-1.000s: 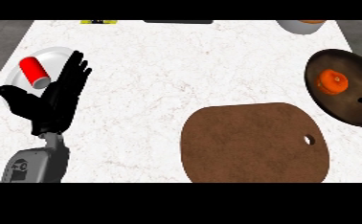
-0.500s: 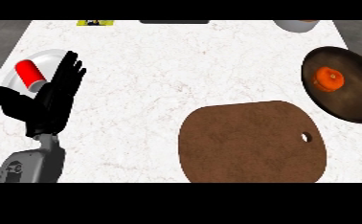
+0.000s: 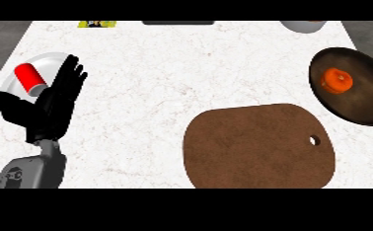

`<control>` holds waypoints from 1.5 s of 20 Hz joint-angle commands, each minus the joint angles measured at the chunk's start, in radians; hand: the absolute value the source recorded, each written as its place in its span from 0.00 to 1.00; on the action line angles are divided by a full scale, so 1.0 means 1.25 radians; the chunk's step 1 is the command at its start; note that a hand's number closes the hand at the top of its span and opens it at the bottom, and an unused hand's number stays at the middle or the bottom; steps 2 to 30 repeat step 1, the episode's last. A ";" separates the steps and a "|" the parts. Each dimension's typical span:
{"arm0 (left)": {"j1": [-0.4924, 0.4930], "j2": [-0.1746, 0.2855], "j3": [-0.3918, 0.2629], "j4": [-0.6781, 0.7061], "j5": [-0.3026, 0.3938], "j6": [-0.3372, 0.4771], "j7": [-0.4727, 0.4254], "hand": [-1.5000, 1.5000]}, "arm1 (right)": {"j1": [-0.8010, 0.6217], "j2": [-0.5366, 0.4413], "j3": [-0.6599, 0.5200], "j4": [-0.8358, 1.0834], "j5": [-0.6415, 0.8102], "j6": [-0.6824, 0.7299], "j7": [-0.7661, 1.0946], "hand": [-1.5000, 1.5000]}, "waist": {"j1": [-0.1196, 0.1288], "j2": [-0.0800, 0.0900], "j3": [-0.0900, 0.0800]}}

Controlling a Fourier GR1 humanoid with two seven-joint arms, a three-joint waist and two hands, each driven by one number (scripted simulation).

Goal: Pick the squash from the cutting board and place it in the pan

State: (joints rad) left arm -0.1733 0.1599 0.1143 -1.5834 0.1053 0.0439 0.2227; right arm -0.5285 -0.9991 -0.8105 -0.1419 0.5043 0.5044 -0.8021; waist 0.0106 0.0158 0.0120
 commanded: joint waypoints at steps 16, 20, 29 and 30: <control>-0.004 0.002 0.005 -0.007 0.000 0.006 0.009 0.50 | 0.035 -0.023 0.002 -0.011 -0.010 0.165 -0.119 0.00 | 0.002 -0.003 0.000; -0.004 0.002 0.005 -0.007 0.000 0.006 0.009 0.50 | 0.035 -0.023 0.002 -0.011 -0.010 0.165 -0.119 0.00 | 0.002 -0.003 0.000; -0.004 0.002 0.005 -0.007 0.000 0.006 0.009 0.50 | 0.035 -0.023 0.002 -0.011 -0.010 0.165 -0.119 0.00 | 0.002 -0.003 0.000; -0.004 0.002 0.005 -0.007 0.000 0.006 0.009 0.50 | 0.035 -0.023 0.002 -0.011 -0.010 0.165 -0.119 0.00 | 0.002 -0.003 0.000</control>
